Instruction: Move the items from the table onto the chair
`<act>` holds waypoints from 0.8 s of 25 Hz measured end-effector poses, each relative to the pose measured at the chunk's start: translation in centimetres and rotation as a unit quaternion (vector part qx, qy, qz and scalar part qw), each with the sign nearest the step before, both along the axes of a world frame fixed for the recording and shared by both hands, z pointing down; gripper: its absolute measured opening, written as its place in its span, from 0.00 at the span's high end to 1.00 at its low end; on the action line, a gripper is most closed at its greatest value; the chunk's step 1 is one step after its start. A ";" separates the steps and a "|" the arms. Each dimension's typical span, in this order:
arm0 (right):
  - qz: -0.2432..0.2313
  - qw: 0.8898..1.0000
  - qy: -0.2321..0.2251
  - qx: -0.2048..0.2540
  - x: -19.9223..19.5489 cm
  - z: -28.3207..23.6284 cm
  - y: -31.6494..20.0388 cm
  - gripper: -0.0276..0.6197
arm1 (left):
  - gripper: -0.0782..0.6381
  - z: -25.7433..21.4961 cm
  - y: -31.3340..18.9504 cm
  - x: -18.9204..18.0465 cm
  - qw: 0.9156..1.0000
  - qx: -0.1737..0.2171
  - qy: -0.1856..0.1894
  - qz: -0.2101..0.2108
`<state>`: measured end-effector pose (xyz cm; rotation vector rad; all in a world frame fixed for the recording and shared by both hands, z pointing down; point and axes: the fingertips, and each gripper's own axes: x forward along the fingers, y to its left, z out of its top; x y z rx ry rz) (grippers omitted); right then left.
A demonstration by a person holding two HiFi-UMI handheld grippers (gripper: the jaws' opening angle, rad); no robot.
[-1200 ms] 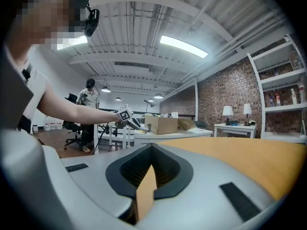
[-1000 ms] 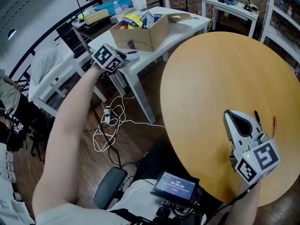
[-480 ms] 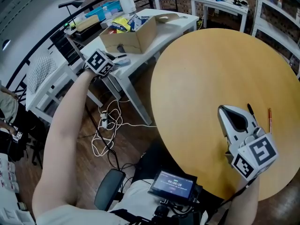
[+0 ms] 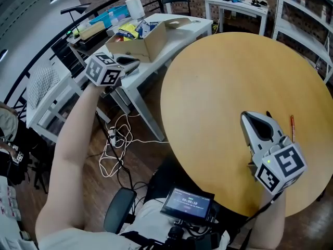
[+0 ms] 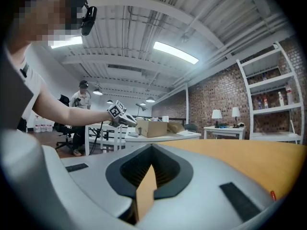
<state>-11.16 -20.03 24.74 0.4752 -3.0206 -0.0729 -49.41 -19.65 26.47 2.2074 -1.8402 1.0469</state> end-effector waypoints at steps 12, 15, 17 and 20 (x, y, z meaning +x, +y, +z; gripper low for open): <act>0.071 0.997 -0.024 0.015 6.9 -2.2 -2.4 0.95 | 0.87 -2.4 -2.1 26.0 0.954 0.081 0.191 0.216; 0.092 0.995 -0.028 0.013 9.2 -2.5 -2.9 0.95 | 0.87 -2.6 -2.4 29.9 0.942 0.088 0.215 0.243; 0.106 0.994 -0.030 0.009 10.8 -2.5 -3.1 0.95 | 0.87 -2.5 -2.6 32.3 0.936 0.090 0.222 0.259; 0.126 0.992 -0.030 0.005 12.8 -2.2 -3.2 0.95 | 0.87 -2.6 -3.0 35.6 0.926 0.093 0.234 0.282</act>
